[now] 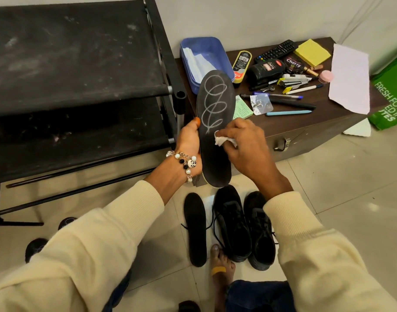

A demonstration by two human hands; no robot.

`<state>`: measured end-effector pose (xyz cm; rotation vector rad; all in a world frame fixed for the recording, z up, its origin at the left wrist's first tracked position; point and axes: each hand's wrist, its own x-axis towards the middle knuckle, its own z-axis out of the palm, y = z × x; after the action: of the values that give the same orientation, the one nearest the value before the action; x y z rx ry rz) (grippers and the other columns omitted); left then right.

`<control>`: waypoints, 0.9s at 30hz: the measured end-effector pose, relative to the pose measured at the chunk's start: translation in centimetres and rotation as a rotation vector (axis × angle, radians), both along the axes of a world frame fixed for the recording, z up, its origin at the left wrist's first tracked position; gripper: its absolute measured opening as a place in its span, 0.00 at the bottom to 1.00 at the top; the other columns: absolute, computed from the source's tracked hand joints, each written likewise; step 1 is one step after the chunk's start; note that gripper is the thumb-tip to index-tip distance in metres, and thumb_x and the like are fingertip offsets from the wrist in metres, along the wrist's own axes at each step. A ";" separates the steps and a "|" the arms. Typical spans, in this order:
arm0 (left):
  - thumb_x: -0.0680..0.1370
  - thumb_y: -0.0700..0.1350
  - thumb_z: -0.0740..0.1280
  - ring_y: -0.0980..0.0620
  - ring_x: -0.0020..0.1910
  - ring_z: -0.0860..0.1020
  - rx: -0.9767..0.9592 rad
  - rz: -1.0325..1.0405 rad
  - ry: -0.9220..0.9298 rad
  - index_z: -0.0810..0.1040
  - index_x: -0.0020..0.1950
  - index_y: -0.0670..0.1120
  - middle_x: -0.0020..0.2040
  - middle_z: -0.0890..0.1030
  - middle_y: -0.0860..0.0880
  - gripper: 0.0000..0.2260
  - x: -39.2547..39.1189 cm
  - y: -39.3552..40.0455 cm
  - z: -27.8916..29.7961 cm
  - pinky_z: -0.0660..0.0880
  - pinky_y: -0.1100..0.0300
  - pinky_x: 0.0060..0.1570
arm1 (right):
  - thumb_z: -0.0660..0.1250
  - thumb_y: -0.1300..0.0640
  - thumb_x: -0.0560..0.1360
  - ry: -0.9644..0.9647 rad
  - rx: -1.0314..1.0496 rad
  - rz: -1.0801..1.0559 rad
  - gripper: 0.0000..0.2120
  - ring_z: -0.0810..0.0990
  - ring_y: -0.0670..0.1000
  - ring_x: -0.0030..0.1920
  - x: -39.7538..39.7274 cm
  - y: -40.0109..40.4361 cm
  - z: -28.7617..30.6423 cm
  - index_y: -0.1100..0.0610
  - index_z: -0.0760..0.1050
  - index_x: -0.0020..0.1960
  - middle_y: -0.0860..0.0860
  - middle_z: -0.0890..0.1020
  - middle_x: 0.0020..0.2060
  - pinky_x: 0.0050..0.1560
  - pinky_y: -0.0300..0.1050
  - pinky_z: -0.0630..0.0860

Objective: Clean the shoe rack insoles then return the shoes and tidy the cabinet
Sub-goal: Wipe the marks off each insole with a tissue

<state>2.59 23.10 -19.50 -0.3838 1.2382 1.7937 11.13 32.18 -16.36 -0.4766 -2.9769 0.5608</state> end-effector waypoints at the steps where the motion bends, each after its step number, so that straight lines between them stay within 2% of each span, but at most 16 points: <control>1: 0.80 0.54 0.58 0.48 0.35 0.80 0.007 0.009 -0.002 0.80 0.45 0.44 0.37 0.82 0.46 0.17 0.0 -0.1 0.1 0.78 0.59 0.38 | 0.66 0.60 0.76 -0.018 -0.033 0.053 0.14 0.72 0.53 0.59 0.0 0.0 0.1 0.55 0.79 0.60 0.54 0.77 0.57 0.58 0.42 0.66; 3: 0.81 0.54 0.57 0.44 0.46 0.81 0.009 0.021 -0.006 0.81 0.53 0.43 0.47 0.83 0.43 0.18 -0.1 -0.3 0.3 0.77 0.53 0.50 | 0.69 0.61 0.74 -0.082 -0.146 0.171 0.13 0.75 0.50 0.56 0.4 0.4 0.6 0.54 0.80 0.58 0.51 0.78 0.54 0.57 0.42 0.70; 5: 0.81 0.55 0.57 0.41 0.53 0.80 0.006 0.020 -0.018 0.79 0.60 0.44 0.54 0.82 0.41 0.20 0.0 -0.4 0.4 0.76 0.49 0.57 | 0.72 0.61 0.71 -0.172 -0.294 0.254 0.13 0.77 0.46 0.51 1.0 1.1 0.9 0.52 0.82 0.55 0.46 0.79 0.50 0.54 0.40 0.75; 7: 0.80 0.55 0.57 0.41 0.51 0.80 0.018 0.008 -0.047 0.78 0.62 0.44 0.53 0.82 0.41 0.20 0.0 -0.3 0.5 0.77 0.49 0.54 | 0.74 0.62 0.70 -0.194 -0.457 0.224 0.13 0.79 0.44 0.49 1.6 1.7 0.8 0.50 0.83 0.52 0.43 0.81 0.48 0.53 0.40 0.77; 10: 0.80 0.56 0.57 0.45 0.45 0.80 0.050 -0.003 -0.067 0.81 0.53 0.45 0.45 0.83 0.44 0.19 0.0 -0.2 0.3 0.78 0.53 0.45 | 0.72 0.64 0.70 0.007 -0.667 -0.028 0.14 0.80 0.47 0.52 1.7 2.5 0.1 0.49 0.81 0.52 0.46 0.81 0.49 0.55 0.44 0.77; 12: 0.80 0.58 0.55 0.43 0.43 0.82 0.051 -0.019 -0.091 0.81 0.52 0.46 0.44 0.84 0.43 0.20 0.1 -0.3 0.1 0.80 0.48 0.43 | 0.71 0.61 0.72 0.159 -0.740 -0.213 0.12 0.79 0.50 0.53 1.2 2.5 -0.2 0.49 0.81 0.53 0.49 0.80 0.52 0.54 0.44 0.78; 13: 0.80 0.60 0.55 0.41 0.47 0.82 0.049 -0.032 -0.098 0.81 0.56 0.47 0.48 0.84 0.42 0.22 0.2 -0.4 0.0 0.79 0.42 0.47 | 0.70 0.59 0.73 0.189 -0.767 -0.263 0.09 0.80 0.50 0.53 0.9 2.3 -0.3 0.49 0.81 0.52 0.49 0.80 0.53 0.50 0.40 0.78; 14: 0.80 0.61 0.54 0.39 0.53 0.80 0.045 -0.042 -0.101 0.80 0.61 0.48 0.54 0.83 0.41 0.23 0.3 -0.4 -0.2 0.76 0.37 0.54 | 0.69 0.57 0.74 0.185 -0.772 -0.274 0.08 0.79 0.50 0.53 0.7 2.0 -0.3 0.49 0.81 0.52 0.49 0.80 0.53 0.47 0.38 0.78; 16: 0.80 0.62 0.54 0.38 0.61 0.77 0.041 -0.034 -0.096 0.77 0.65 0.48 0.61 0.80 0.41 0.25 0.4 -0.4 -0.4 0.71 0.38 0.62 | 0.68 0.58 0.75 0.148 -0.666 -0.205 0.08 0.79 0.50 0.52 0.6 1.5 -0.4 0.52 0.82 0.54 0.50 0.79 0.52 0.49 0.43 0.79; 18: 0.80 0.63 0.53 0.40 0.61 0.77 0.037 -0.018 -0.087 0.77 0.66 0.48 0.62 0.79 0.41 0.26 0.4 -0.5 -0.5 0.74 0.43 0.60 | 0.69 0.59 0.75 0.150 -0.469 -0.100 0.10 0.79 0.49 0.52 0.6 0.8 -0.2 0.55 0.81 0.56 0.51 0.80 0.52 0.54 0.47 0.78; 21: 0.80 0.63 0.55 0.42 0.59 0.79 0.024 -0.007 -0.070 0.78 0.64 0.46 0.60 0.81 0.42 0.26 0.4 -0.9 -0.5 0.75 0.48 0.61 | 0.71 0.60 0.73 0.246 -0.260 0.024 0.10 0.79 0.51 0.51 0.4 -0.9 0.2 0.58 0.82 0.54 0.53 0.83 0.50 0.54 0.51 0.75; 24: 0.78 0.64 0.58 0.45 0.51 0.82 -0.020 -0.024 -0.107 0.81 0.58 0.45 0.51 0.83 0.43 0.26 1.0 -1.3 -0.9 0.78 0.53 0.48 | 0.71 0.61 0.71 0.261 -0.191 0.164 0.08 0.78 0.53 0.47 0.3 -2.6 0.2 0.59 0.82 0.50 0.53 0.83 0.46 0.50 0.50 0.74; 27: 0.77 0.64 0.59 0.44 0.50 0.82 -0.033 -0.030 -0.152 0.81 0.52 0.44 0.48 0.83 0.42 0.25 1.5 -1.7 -1.6 0.78 0.53 0.49 | 0.71 0.62 0.71 0.220 -0.199 0.220 0.08 0.78 0.52 0.46 0.4 -2.6 0.1 0.59 0.81 0.50 0.52 0.83 0.44 0.47 0.48 0.75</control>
<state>4.04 21.36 -21.14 -0.5075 1.1620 1.6881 11.55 29.61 -16.29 -0.0894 -2.7914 0.8731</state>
